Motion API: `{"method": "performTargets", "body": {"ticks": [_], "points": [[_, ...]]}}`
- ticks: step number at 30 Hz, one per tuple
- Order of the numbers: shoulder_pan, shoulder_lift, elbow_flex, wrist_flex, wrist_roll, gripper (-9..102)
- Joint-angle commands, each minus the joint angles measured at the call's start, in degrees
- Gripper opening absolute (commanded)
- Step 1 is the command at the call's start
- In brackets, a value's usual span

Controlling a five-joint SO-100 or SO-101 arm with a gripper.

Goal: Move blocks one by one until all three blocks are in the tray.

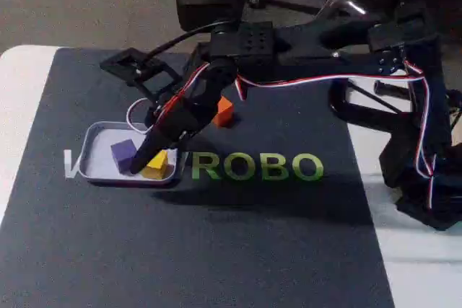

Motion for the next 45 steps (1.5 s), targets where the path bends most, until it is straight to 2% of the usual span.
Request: {"method": "performTargets", "body": {"ticks": [1,4,9,12,17,31,45], "points": [[0.26,3.96,-2.37,1.58,-0.79,27],[1.49,6.15,-2.81,5.27,-2.02,26],[4.22,12.30,-2.55,12.04,-4.39,14],[5.62,16.17,-2.81,15.82,-4.66,-8],[7.38,18.81,-2.37,19.07,-6.68,-8],[13.27,10.90,-2.29,18.90,-12.83,-8],[17.31,12.30,-0.09,20.65,-20.13,-8]]}}
